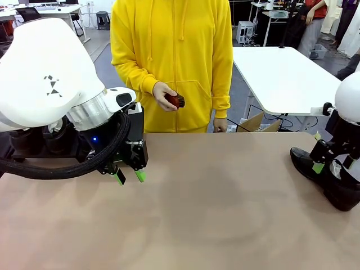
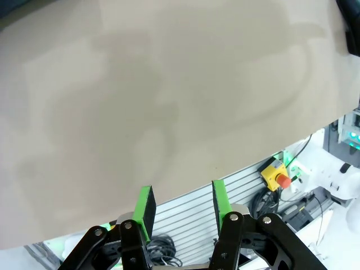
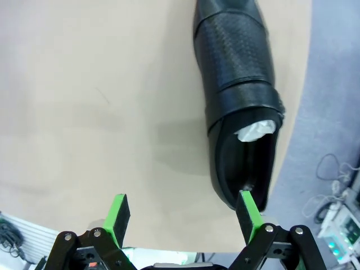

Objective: Organize the shoes by placing them on the stand.
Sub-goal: Pick up one Shoe and place it in the middle of the table.

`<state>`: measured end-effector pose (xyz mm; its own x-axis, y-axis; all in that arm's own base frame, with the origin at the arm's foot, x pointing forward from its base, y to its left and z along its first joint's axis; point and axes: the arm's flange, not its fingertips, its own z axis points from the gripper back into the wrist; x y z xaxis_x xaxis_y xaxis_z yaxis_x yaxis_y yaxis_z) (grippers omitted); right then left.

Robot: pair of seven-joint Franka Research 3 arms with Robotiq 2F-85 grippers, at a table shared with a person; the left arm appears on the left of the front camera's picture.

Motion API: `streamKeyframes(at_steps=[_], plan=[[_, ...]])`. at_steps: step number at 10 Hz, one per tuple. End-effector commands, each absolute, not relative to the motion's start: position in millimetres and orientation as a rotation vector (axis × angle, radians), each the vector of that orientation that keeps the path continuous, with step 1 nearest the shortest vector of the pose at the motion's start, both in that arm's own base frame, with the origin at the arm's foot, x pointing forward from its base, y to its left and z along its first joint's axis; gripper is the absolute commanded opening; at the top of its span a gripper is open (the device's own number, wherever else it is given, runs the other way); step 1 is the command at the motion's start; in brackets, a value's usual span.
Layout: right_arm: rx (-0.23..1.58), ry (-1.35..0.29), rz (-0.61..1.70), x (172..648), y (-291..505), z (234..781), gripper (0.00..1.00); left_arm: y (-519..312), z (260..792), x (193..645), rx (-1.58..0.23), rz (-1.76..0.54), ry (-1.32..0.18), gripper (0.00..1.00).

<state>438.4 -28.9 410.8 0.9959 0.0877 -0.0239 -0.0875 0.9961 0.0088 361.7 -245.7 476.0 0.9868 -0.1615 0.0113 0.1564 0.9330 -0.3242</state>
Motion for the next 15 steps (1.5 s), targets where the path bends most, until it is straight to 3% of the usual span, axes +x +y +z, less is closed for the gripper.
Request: streamKeyframes(at_steps=[1,6,15], plan=[[0.097,0.063,0.078,450,-37,395,1.0,-245,477,363,-0.333,-0.167,0.013,0.55],[0.173,0.07,0.023,462,-64,380,1.0,-245,477,363,-0.333,-0.167,0.013,0.55],[0.121,0.117,0.067,484,-54,354,1.0,-245,477,363,-0.333,-0.167,0.013,0.55]])
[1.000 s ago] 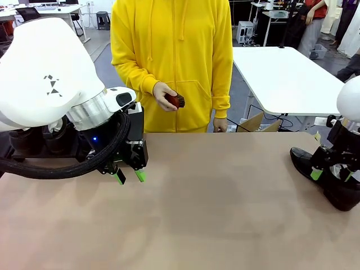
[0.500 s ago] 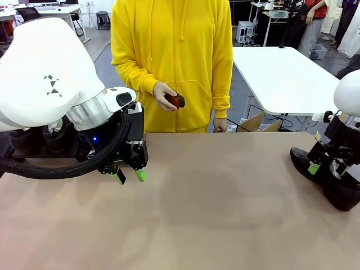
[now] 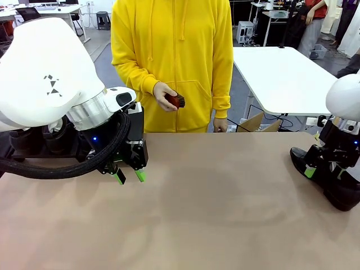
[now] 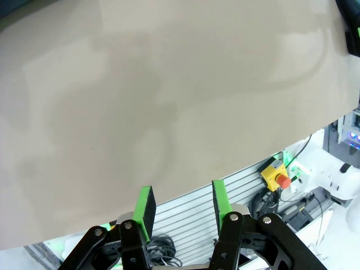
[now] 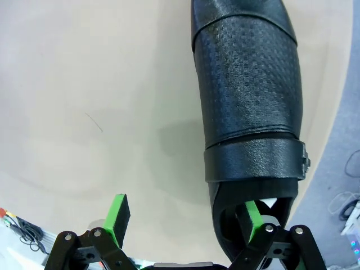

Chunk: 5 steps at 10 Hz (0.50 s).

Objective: Organize the shoes by placing them on the stand.
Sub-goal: Pick up one Shoe and place it in the middle of the table.

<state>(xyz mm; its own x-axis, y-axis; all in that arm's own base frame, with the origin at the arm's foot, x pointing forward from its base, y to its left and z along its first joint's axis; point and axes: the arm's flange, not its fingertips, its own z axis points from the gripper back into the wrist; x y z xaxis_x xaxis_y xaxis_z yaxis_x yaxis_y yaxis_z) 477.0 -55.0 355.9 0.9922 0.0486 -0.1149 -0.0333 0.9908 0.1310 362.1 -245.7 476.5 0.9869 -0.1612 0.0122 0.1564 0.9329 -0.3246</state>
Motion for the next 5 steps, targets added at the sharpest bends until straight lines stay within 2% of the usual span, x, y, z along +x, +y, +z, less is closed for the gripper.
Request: streamKeyframes(at_steps=[1,3,4,5], plan=[[0.114,0.114,0.078,483.3,-51.8,351.6,1.0,-244.8,476.9,363.1,-0.333,-0.167,0.013,0.55],[0.11,0.112,0.099,483.7,-48.4,349.9,1.0,-244.8,476.9,363.1,-0.333,-0.167,0.013,0.55],[0.139,0.111,0.118,483.2,-47.4,351.2,0.88,-244.8,476.9,363.1,-0.333,-0.167,0.013,0.55],[0.118,0.128,0.12,482.8,-47.4,351.4,0.7,-244.8,476.9,363.1,-0.333,-0.167,0.013,0.55]])
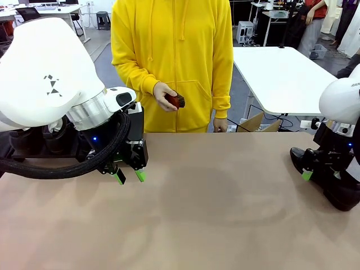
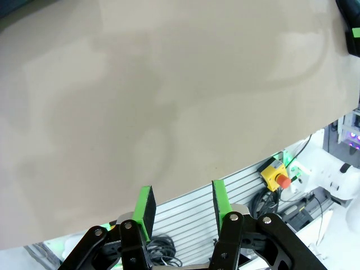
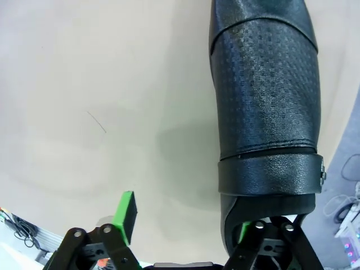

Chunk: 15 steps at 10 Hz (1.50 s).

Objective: Organize the shoes by placing them on the stand.
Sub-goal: Pick up one Shoe and place it in the middle of the table.

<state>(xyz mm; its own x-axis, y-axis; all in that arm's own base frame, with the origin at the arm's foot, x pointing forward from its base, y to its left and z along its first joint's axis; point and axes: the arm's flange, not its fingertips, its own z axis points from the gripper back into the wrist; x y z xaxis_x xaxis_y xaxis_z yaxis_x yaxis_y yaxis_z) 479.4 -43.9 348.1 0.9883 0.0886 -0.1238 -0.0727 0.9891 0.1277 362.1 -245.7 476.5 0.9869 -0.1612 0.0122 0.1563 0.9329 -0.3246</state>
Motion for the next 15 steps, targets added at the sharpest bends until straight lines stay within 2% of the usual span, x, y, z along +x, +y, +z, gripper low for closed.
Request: streamKeyframes(at_steps=[1,4,11,15], plan=[[0.102,0.138,0.139,481,-48,351,0.52,-245,477,363,-0.333,-0.167,0.013,0.55],[0.024,0.175,0.161,478,-50,348,0.0,-245,477,363,-0.333,-0.167,0.013,0.55],[-0.001,0.154,0.132,472,-58,351,0.0,-245,477,363,-0.333,-0.167,0.013,0.55],[0.058,-0.028,-0.205,463,-4,449,0.0,-245,477,363,-0.333,-0.167,0.013,0.55]])
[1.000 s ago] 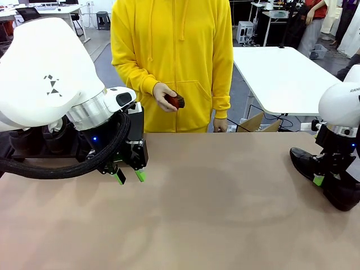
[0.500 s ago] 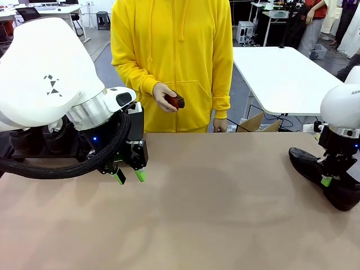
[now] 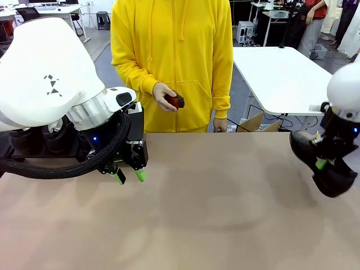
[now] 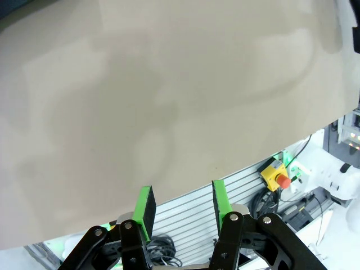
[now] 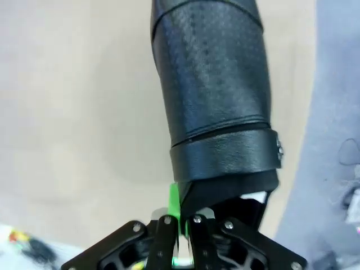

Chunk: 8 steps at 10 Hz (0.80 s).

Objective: Organize the shoes by placing them on the stand.
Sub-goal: Pick up one Shoe and place it in the middle of the table.

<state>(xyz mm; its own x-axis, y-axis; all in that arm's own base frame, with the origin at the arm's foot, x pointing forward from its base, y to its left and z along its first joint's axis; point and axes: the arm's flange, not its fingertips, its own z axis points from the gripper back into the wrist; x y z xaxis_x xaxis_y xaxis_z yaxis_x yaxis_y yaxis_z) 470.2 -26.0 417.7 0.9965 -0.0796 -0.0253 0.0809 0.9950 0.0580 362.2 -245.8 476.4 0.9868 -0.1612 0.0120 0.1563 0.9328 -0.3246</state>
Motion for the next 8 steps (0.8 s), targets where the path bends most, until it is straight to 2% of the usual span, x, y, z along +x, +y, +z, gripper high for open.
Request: streamKeyframes(at_steps=[1,2,4,6,8], plan=[[0.121,-0.065,-0.293,457,24,477,0.0,-245,477,363,-0.333,-0.167,0.013,0.55],[0.136,-0.091,-0.395,453,58,495,0.0,-245,477,363,-0.333,-0.167,0.013,0.55],[0.051,-0.241,-0.49,437,140,510,0.0,-245,477,363,-0.333,-0.167,0.013,0.55],[0.106,-0.265,-0.406,412,228,507,0.0,-245,477,363,-0.333,-0.167,0.013,0.55],[0.078,-0.183,-0.35,402,281,485,0.0,-245,477,363,-0.333,-0.167,0.013,0.55]])
